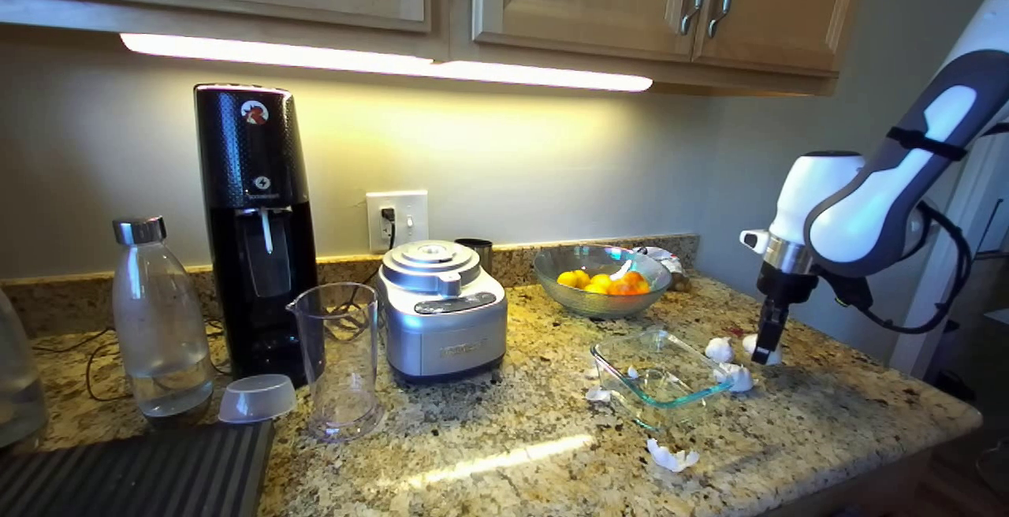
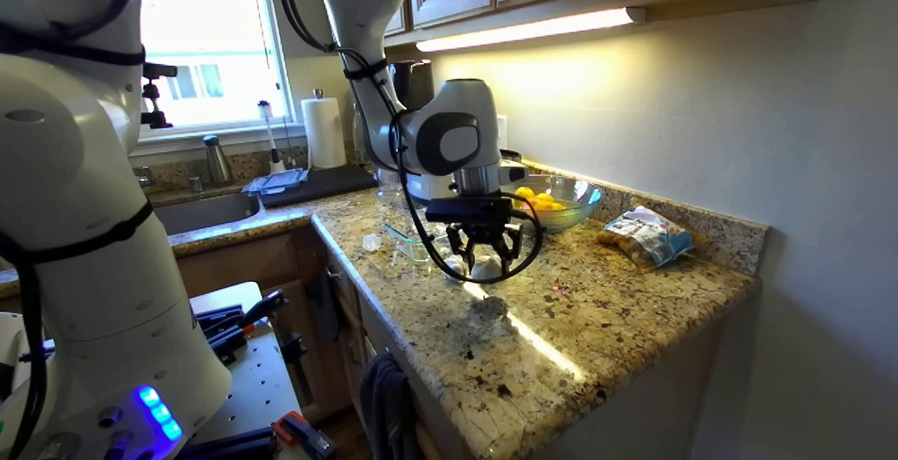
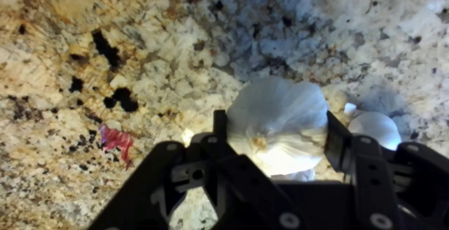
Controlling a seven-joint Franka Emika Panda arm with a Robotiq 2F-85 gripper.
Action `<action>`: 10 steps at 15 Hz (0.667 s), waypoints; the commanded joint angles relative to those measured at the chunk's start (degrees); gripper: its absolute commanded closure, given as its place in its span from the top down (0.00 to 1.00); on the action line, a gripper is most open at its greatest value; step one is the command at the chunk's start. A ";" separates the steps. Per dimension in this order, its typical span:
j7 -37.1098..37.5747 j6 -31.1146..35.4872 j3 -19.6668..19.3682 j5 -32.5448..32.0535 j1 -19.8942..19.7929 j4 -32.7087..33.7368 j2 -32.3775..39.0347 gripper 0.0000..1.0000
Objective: Pick up the three cloves of garlic from the countertop and put them in the bowl.
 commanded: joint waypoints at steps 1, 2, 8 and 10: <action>0.05 -4.05 1.87 -0.02 -0.81 -4.55 -9.80 0.39; 0.28 -4.84 1.80 -0.30 -0.13 -4.74 -11.32 0.39; 0.19 -8.64 4.96 0.46 3.75 -4.46 -16.88 0.39; -1.32 -7.67 6.47 1.72 5.36 -4.15 -16.61 0.39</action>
